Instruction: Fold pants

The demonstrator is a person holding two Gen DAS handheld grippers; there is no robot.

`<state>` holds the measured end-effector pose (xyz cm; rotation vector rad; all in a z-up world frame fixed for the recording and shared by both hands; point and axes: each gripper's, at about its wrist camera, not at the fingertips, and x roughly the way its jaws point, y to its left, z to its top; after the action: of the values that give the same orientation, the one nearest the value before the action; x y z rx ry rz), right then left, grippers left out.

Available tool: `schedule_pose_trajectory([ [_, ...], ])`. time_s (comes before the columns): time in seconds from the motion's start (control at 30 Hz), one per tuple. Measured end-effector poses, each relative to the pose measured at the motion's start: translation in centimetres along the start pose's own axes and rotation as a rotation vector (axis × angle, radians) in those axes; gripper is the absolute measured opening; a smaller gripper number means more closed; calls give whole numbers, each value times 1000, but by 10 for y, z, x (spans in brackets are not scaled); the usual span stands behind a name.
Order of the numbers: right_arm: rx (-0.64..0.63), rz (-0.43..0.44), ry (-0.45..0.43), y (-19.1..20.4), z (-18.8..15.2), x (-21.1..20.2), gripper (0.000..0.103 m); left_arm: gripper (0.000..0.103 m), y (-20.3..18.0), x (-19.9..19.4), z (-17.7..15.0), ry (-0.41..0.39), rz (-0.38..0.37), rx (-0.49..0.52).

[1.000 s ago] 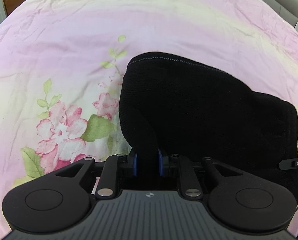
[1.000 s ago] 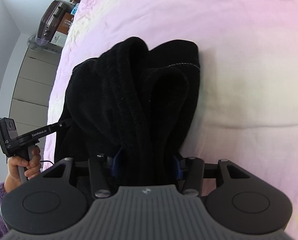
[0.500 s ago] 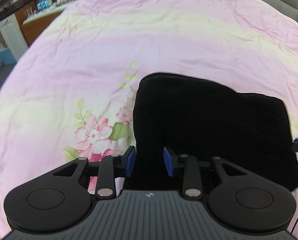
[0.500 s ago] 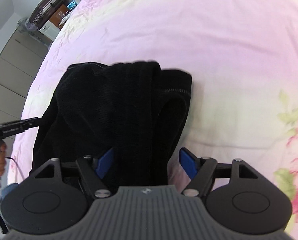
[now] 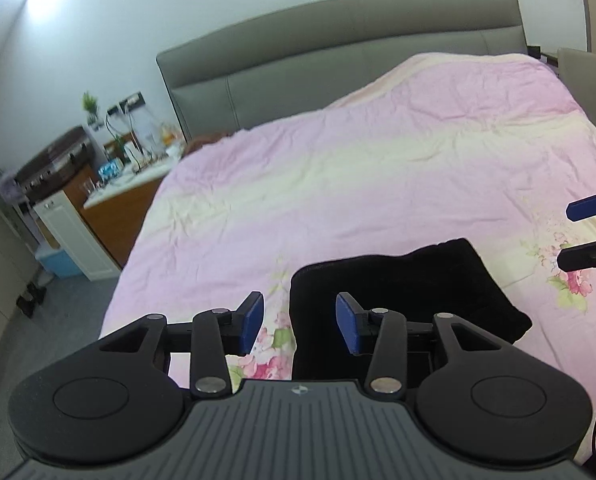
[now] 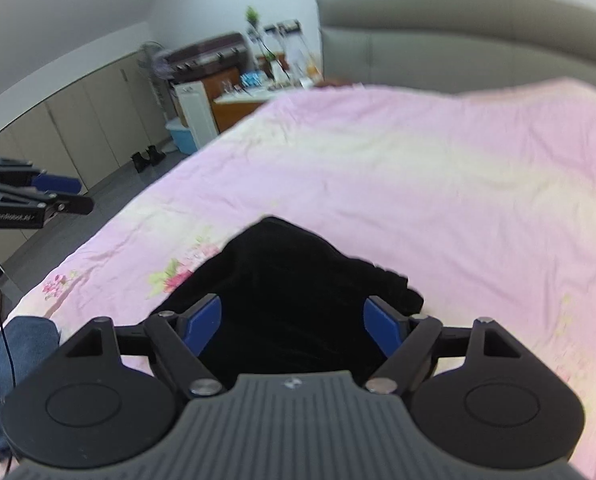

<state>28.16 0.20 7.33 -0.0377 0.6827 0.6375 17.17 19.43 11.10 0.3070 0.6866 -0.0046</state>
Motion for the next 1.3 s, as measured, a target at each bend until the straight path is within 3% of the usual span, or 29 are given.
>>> schedule_pose_trajectory([
  [0.13, -62, -41, -128, 23, -16, -59, 98, 61, -24, -37, -8, -152, 8, -9],
  [0.3, -77, -135, -233, 33, -58, -120, 98, 87, -63, -76, -26, -286, 40, -41],
  [0.47, -82, -268, -284, 45, -108, -152, 98, 98, -108, -95, -50, -355, 75, -77],
  [0.67, -46, -300, -302, 52, -154, -165, 98, 102, -149, -84, -86, -305, 16, -184],
  [0.83, 21, -321, -344, 50, -184, -163, 98, 102, -163, -65, -109, -223, 12, -208],
  [1.3, 83, -332, -202, 21, -206, -108, 98, 102, -180, -16, -142, -50, 6, -254],
])
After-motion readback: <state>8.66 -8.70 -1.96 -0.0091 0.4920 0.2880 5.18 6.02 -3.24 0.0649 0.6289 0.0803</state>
